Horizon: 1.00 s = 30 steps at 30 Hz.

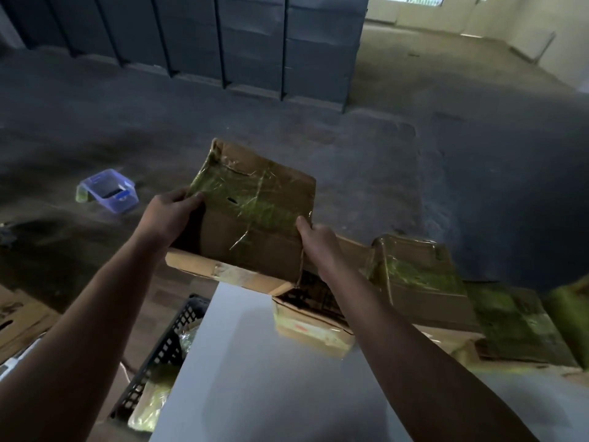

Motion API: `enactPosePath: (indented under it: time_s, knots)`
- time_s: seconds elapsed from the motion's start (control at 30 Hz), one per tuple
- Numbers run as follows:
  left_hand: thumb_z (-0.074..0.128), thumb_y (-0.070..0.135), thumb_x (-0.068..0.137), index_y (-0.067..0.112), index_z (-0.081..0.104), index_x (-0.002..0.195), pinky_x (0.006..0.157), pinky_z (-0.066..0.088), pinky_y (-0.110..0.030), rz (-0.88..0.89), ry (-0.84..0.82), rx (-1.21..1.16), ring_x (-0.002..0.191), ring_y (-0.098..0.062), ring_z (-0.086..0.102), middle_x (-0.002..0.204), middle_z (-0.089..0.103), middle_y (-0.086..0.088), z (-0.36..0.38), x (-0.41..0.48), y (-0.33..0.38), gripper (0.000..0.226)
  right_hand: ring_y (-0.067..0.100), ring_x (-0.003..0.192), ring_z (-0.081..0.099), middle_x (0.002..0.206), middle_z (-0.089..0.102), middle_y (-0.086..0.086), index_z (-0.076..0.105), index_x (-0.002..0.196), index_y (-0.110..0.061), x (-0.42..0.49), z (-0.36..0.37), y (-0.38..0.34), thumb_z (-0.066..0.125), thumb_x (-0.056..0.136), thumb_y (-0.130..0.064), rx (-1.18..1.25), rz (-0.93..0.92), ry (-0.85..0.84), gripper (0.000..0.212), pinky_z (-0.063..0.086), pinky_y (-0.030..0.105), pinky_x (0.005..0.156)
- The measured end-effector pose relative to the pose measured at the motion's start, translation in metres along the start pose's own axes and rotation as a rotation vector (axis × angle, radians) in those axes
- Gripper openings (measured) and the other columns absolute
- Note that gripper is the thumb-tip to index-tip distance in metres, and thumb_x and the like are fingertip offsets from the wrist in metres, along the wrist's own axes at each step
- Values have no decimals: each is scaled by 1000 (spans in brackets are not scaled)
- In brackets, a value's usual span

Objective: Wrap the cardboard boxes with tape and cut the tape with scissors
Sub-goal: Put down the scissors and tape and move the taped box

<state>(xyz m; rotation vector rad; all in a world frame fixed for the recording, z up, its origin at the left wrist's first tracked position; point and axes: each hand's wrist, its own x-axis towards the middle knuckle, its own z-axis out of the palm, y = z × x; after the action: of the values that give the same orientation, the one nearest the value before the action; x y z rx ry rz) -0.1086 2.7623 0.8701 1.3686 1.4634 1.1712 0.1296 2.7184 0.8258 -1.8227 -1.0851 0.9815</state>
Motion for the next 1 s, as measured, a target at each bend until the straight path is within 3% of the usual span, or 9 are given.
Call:
enactPosePath:
  time_s: [0.13, 0.23, 0.27, 0.37, 0.43, 0.5, 0.73, 0.9, 1.0]
  knots:
    - [62, 14, 91, 17, 67, 107, 56, 47, -9, -46, -46, -51, 57, 4, 62, 76, 66, 5, -25, 34, -19, 17, 17, 56, 46, 60, 42, 0, 46, 61, -14, 7, 31, -6, 44, 97, -44, -70, 4, -42, 47, 30, 30, 53]
    - [62, 10, 90, 10, 69, 99, 60, 47, -16, -82, -108, -24, 59, -2, 60, 63, 66, 10, -24, 42, -51, 11, 20, 73, 58, 77, 56, 6, 58, 86, -7, 10, 46, 7, 44, 97, -42, -118, 73, -81, 39, 44, 31, 63]
    - [62, 10, 90, 8, 69, 96, 59, 47, -16, -105, -118, -24, 61, -5, 59, 64, 66, 9, -19, 40, -64, 9, 15, 69, 59, 76, 56, 5, 57, 87, -7, 9, 47, 14, 44, 97, -42, -143, 112, -90, 39, 42, 26, 58]
    - [63, 18, 91, 8, 69, 88, 47, 43, -13, -204, -100, -15, 54, -4, 55, 58, 61, 7, -1, 29, -97, 12, 2, 32, 38, 51, 39, -4, 43, 60, -15, 7, 40, 31, 46, 97, -42, -260, 145, -76, 47, 23, 21, 38]
    - [64, 21, 90, 12, 66, 75, 41, 40, -14, -246, -87, -10, 42, 1, 51, 49, 57, 11, 10, 23, -112, 18, 8, 32, 33, 46, 33, -5, 39, 54, -16, 7, 31, 34, 46, 97, -42, -338, 134, -51, 50, 20, 24, 42]
    - [63, 22, 90, 14, 65, 68, 41, 41, -15, -270, -94, -15, 45, -3, 53, 55, 58, 5, 21, 18, -119, 24, 12, 39, 39, 48, 39, -3, 43, 56, -14, 7, 23, 31, 44, 97, -42, -416, 135, -29, 50, 23, 26, 44]
    - [65, 20, 89, 15, 71, 78, 59, 46, -24, -352, -139, -119, 60, -9, 61, 60, 67, 6, 19, 15, -140, 14, 12, 42, 38, 52, 40, -2, 42, 58, -14, -5, 39, 31, 39, 101, -37, -673, 156, -38, 50, 27, 23, 40]
    - [56, 20, 95, 6, 68, 103, 78, 47, -37, -356, -176, 24, 89, -27, 62, 100, 68, -21, 19, 6, -166, 20, 23, 74, 58, 74, 56, 5, 60, 82, -8, -15, 58, 33, 45, 97, -22, -919, 32, -37, 25, 37, 26, 54]
    - [52, 17, 96, 11, 64, 117, 82, 46, -40, -313, -211, 201, 97, -30, 60, 111, 66, -19, 26, -1, -171, 25, 29, 103, 60, 118, 57, 13, 64, 109, -3, -23, 62, 32, 50, 95, -17, -1027, -24, -7, 24, 46, 32, 73]
